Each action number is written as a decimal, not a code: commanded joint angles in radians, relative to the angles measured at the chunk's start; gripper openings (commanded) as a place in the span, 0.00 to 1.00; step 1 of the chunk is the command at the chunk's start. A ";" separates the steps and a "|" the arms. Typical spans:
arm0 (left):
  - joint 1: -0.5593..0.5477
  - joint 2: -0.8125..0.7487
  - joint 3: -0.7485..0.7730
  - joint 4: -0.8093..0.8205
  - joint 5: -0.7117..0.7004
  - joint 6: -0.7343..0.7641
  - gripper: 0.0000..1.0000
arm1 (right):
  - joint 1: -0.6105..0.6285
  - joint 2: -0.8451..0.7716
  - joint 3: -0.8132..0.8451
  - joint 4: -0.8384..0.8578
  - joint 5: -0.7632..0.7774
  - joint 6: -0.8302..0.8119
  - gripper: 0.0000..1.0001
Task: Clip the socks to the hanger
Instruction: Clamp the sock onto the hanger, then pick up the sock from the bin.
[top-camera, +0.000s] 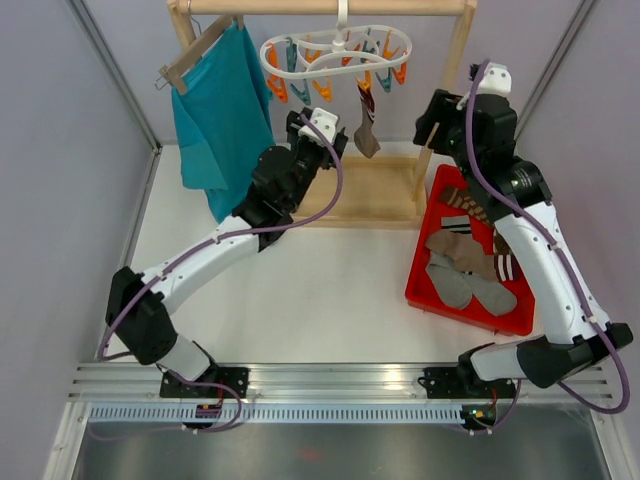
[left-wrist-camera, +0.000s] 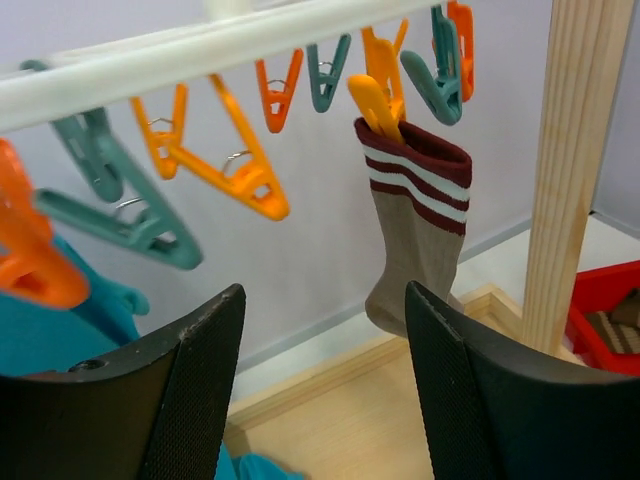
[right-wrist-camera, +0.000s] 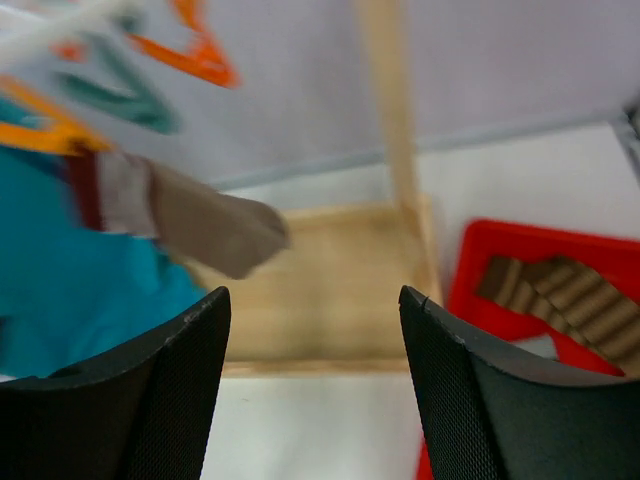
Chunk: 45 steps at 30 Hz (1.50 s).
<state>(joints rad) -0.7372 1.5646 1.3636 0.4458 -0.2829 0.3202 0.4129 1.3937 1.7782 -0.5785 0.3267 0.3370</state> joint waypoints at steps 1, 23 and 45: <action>-0.002 -0.113 -0.044 -0.060 -0.053 -0.125 0.71 | -0.155 -0.013 -0.147 -0.070 -0.040 0.089 0.75; 0.001 -0.173 -0.002 -0.375 0.154 -0.400 0.75 | -0.533 0.058 -0.632 -0.001 0.058 0.431 0.70; 0.001 -0.130 0.117 -0.519 0.248 -0.486 0.74 | -0.640 0.143 -0.793 -0.038 0.227 0.619 0.70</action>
<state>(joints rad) -0.7368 1.4212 1.4235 -0.0505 -0.0563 -0.1349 -0.2024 1.5040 0.9962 -0.6670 0.5686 0.9401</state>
